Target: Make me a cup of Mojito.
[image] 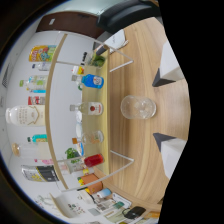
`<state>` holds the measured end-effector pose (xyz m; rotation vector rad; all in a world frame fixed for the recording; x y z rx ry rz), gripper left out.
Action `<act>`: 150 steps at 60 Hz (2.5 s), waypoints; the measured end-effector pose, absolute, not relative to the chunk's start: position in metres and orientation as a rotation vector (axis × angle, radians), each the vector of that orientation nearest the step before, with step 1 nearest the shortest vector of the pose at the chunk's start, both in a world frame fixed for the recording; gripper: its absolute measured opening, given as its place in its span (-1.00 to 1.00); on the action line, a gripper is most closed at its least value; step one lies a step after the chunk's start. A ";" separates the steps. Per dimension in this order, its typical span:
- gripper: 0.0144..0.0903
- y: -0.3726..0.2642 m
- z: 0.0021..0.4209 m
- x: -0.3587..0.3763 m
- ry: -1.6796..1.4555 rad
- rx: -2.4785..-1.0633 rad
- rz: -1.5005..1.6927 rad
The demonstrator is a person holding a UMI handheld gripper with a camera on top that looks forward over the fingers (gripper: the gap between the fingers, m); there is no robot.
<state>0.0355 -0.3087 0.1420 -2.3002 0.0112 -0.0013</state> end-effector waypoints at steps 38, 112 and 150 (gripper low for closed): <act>0.90 -0.346 0.166 0.088 0.085 -2.281 -0.019; -0.87 -0.153 0.163 0.213 -0.005 -2.293 0.055; -0.95 -0.191 0.206 0.208 0.093 -2.208 -0.011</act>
